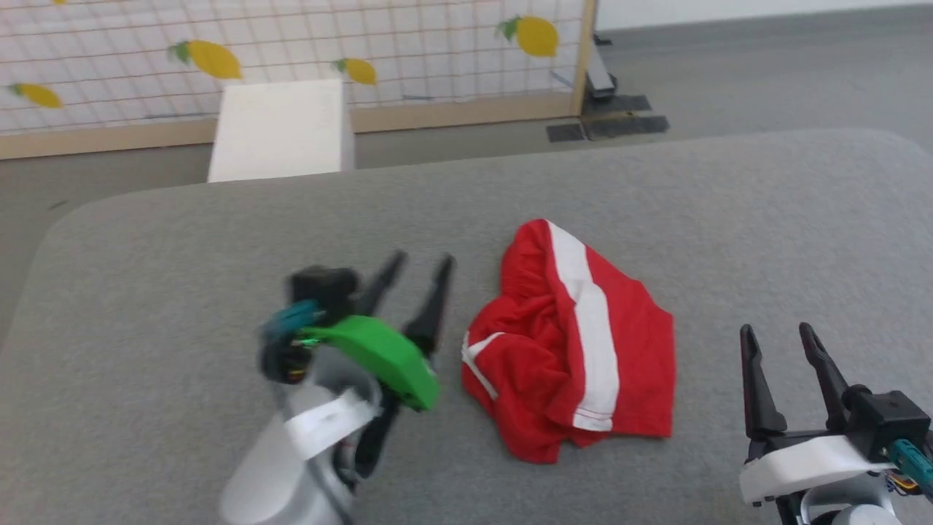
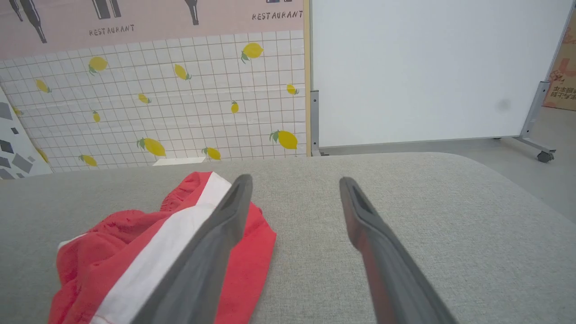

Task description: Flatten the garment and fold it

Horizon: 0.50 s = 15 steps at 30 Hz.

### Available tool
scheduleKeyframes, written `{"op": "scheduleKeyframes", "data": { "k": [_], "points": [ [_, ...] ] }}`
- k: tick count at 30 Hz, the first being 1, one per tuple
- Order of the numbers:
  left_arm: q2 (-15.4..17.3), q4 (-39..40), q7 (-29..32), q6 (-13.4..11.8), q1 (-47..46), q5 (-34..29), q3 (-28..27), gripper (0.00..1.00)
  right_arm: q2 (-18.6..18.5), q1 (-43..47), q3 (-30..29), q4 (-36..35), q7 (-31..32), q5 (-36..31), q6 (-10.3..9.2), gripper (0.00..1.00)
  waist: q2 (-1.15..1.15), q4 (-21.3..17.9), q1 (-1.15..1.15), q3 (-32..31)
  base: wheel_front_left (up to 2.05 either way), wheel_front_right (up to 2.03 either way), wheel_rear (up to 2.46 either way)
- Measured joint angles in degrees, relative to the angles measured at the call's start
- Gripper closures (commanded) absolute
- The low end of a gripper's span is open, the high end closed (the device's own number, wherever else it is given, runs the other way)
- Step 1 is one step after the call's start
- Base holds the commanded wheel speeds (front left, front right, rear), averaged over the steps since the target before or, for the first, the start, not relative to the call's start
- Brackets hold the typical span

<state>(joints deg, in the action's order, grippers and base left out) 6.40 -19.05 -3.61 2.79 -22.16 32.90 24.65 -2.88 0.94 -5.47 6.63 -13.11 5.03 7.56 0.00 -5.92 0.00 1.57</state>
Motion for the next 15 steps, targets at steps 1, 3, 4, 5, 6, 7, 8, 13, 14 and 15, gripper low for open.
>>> {"op": "scheduleKeyframes", "data": {
  "k": [1, 3, 4, 5, 6, 7, 8, 13, 14, 15],
  "points": [
    [0.53, 0.81, -2.36, -0.16, 0.46, -0.04, -0.93, 0.0, 0.0, 0.1, -0.08, -0.14, -0.01, 0.0, 0.0, 0.0, 0.0, 0.52, 0.0, -0.21, 0.0, 0.0, 0.0],
    [1.77, 2.18, -7.66, -0.62, 1.65, -1.01, -2.81, 0.0, 0.0, 0.31, -0.24, -0.46, -0.01, 0.02, 0.0, 0.0, 0.0, 1.85, 0.0, -0.7, 0.0, 0.0, 0.0],
    [2.34, 2.69, -9.12, -0.85, 2.33, -1.75, -3.7, 0.0, 0.01, 0.34, -0.19, -0.68, -0.01, 0.01, 0.0, 0.0, 0.0, 2.5, 0.0, -0.91, 0.0, 0.0, 0.0],
    [2.88, 3.04, -9.89, -1.11, 2.94, -2.47, -4.36, 0.0, 0.01, 0.34, -0.19, -0.89, -0.01, 0.01, 0.0, 0.0, 0.0, 3.02, 0.0, -1.08, 0.0, 0.0, 0.0],
    [3.35, 3.45, -10.48, -1.51, 3.83, -3.23, -5.38, 0.0, 0.01, 0.35, -0.18, -1.09, -0.01, 0.01, 0.0, 0.0, 0.0, 3.62, 0.0, -1.28, 0.0, 0.0, 0.0],
    [3.69, 3.92, -10.83, -1.77, 4.85, -3.54, -6.41, 0.0, 0.01, 0.35, -0.09, -1.24, 0.0, -0.01, 0.0, 0.0, 0.0, 4.2, 0.0, -1.46, 0.0, 0.0, 0.0],
    [3.92, 4.21, -10.89, -1.92, 5.68, -4.02, -7.24, 0.0, 0.01, 0.35, -0.07, -1.36, 0.01, -0.01, 0.0, 0.0, 0.0, 4.66, 0.0, -1.6, 0.0, 0.0, 0.0],
    [4.1, 8.95, -11.13, -4.76, 10.56, -11.16, -13.91, 0.0, 0.01, 0.37, 0.23, -1.99, 0.59, -0.48, 0.0, 0.0, 0.0, 6.93, 0.0, -2.13, 0.0, 0.0, 0.0],
    [3.86, 9.7, -11.15, -5.15, 11.83, -12.67, -15.05, 0.0, 0.02, 0.38, 0.25, -2.0, 0.65, -0.52, 0.0, 0.0, 0.0, 7.27, 0.0, -2.19, 0.0, 0.0, 0.0],
    [3.67, 10.09, -11.16, -5.36, 12.88, -13.69, -15.61, 0.0, 0.02, 0.38, 0.26, -1.99, 0.76, -0.53, 0.0, 0.0, 0.0, 7.49, 0.0, -2.22, 0.0, 0.0, 0.0]
  ]
}}
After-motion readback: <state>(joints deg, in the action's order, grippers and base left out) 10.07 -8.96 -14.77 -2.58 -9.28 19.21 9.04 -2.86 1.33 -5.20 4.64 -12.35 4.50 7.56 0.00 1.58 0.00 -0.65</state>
